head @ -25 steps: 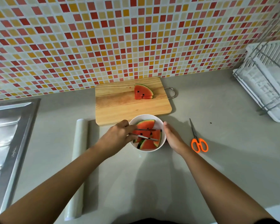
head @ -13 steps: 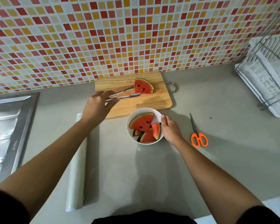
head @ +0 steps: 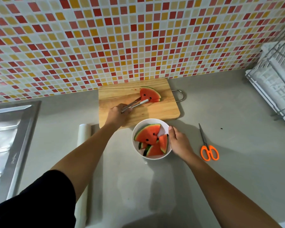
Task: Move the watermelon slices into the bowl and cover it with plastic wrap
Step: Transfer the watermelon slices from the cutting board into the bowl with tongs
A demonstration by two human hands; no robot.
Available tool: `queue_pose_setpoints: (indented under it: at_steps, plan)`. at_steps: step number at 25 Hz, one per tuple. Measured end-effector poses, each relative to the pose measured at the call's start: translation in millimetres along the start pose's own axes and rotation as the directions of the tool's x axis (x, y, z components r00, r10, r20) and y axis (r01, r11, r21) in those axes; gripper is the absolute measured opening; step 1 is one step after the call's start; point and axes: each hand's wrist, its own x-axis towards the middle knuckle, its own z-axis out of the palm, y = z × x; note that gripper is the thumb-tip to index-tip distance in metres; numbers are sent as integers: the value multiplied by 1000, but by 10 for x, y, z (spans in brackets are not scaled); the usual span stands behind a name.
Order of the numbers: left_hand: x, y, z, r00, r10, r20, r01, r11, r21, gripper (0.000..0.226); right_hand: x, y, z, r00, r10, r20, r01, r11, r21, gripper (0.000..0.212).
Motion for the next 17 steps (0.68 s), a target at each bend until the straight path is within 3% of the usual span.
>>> queue_pose_setpoints:
  at_steps: [9,14,17]
  plan:
    - [9,-88,-264,967,240,87,-248,964,96,28,-18,-16,-18,1000,-20,0,20,1000,18,27]
    - [181,-235,-439,952,300,55,-305,942,140,34,-14,5,-13,1000,-16,6,16,999,41,29]
    - [322,-229,-395,963,258,81,-268,947,178,37,-5,20,-2,1000,-2,-1,2,999,47,33]
